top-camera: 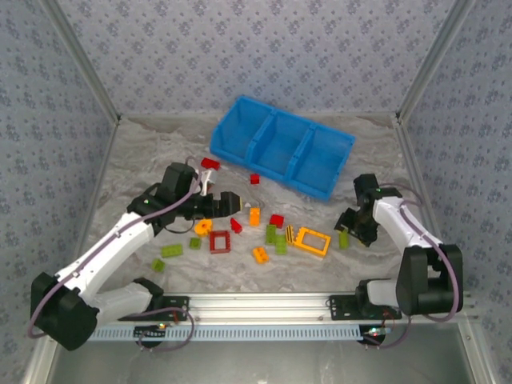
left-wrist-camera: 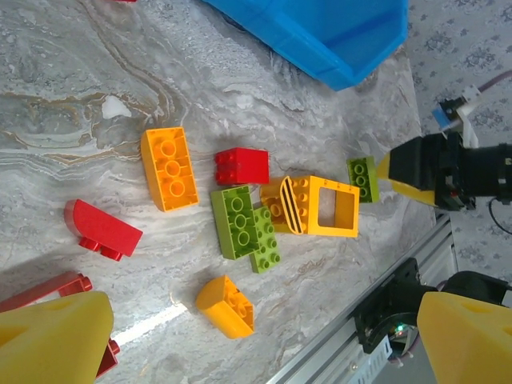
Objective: Sort the legos into containers by color
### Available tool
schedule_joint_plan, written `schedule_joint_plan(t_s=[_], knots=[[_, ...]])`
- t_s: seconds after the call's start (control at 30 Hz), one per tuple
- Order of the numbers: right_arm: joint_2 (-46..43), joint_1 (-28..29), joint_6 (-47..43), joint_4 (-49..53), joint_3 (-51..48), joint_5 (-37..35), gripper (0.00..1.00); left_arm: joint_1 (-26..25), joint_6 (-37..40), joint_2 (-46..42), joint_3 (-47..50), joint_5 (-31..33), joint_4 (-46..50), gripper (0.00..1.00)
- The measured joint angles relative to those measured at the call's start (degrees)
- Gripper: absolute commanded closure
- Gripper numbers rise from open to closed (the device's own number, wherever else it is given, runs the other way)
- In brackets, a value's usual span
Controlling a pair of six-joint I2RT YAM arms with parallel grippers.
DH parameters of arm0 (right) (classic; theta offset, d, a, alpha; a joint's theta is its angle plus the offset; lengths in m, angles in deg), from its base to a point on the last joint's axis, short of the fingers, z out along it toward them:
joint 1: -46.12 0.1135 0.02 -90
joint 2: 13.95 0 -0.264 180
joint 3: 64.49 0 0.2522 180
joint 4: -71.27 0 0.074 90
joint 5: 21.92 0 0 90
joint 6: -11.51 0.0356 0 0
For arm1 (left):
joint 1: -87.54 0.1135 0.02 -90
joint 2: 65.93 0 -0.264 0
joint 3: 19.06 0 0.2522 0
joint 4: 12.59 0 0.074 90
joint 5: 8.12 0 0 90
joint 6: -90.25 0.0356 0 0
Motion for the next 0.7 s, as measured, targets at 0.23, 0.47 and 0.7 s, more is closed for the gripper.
schedule_joint_plan(t_s=[0.23, 0.47, 0.7], knots=[[4.5, 0.0, -3.0, -3.9, 0.0, 2.3, 0.40, 0.0, 0.0, 0.9, -1.2, -0.5, -0.3, 0.02], [8.0, 0.0, -3.9, -5.1, 0.0, 2.3, 0.60, 0.0, 0.4, 2.0, -2.3, -0.5, -0.5, 0.02], [6.7, 2.6, -4.6, -4.0, 0.5, -0.7, 0.78, 0.0, 0.5, 2.0, -2.9, -0.5, -0.8, 0.02]])
